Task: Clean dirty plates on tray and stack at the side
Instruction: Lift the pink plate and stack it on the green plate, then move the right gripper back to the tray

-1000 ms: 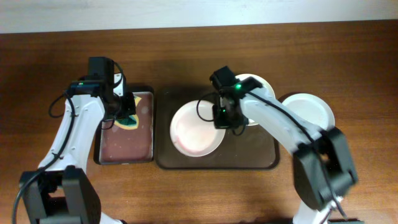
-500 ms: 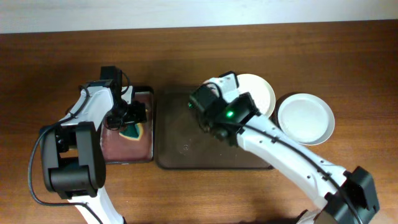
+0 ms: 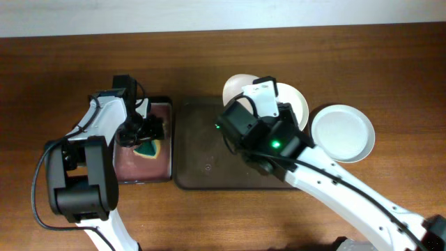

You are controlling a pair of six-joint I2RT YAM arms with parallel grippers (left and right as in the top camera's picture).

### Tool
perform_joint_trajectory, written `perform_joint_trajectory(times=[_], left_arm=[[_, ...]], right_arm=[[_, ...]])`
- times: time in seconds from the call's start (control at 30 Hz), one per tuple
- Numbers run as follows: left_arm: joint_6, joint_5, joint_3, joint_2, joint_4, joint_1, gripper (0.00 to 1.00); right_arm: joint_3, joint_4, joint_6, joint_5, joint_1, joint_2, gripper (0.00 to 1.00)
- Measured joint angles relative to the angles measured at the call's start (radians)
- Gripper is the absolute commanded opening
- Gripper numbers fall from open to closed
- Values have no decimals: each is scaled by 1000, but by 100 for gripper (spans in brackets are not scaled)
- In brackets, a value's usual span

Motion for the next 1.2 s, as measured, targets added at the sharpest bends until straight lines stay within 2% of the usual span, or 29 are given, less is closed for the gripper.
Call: perform_joint_trajectory(times=[0.07,0.13,0.17,0.2,0.37,0.47,0.5,0.53,0.57,0.7,0.77,0.93,1.0,1.2], left_arm=[[-2,-4,-1,-2,-34,0,84],[-1,-8,-11,-4,-39,0,59],[2,-9,-22,-10,-38,0,17],[-4,-11,-39,-17,-38,0,0],[-8,-3,-53,-19,-39,-5,0],[-8,-3,-53,-19,-44,-5,0],[-8,-3,-53,-19,-46,-5,39],[-8,-2,-53,-19,-47,-5,63],[-8,0,-54,-19,-51,-5,71],[-12,0,-50,-27,-66,-7,80],[-11,-2,-34,-27,-64,-7,100],[-13,-27,-9,-27,-4,-7,100],[-12,-34,-9,-27,-1,-7,99],[-12,-38,-9,-27,-8,-7,100]], right_arm=[[0,-1,29,-59,-58,-54,4],[0,-4,39,-137,-154,-87,4],[0,-11,45,-206,-264,-113,4],[0,-16,50,-259,-360,-131,4],[0,-80,52,-572,-818,-138,4],[0,-95,53,-674,-1007,-124,4],[0,-100,52,-719,-1076,-112,4],[0,-101,52,-746,-1128,-99,4],[-3,-101,52,-769,-1168,-85,4],[-21,-103,49,-799,-1244,-10,4],[-23,-106,42,-806,-1245,47,4],[-24,-113,37,-816,-1245,183,4],[-28,-108,-10,-863,-1245,233,4],[-34,-74,-146,-1024,-1220,180,4]])
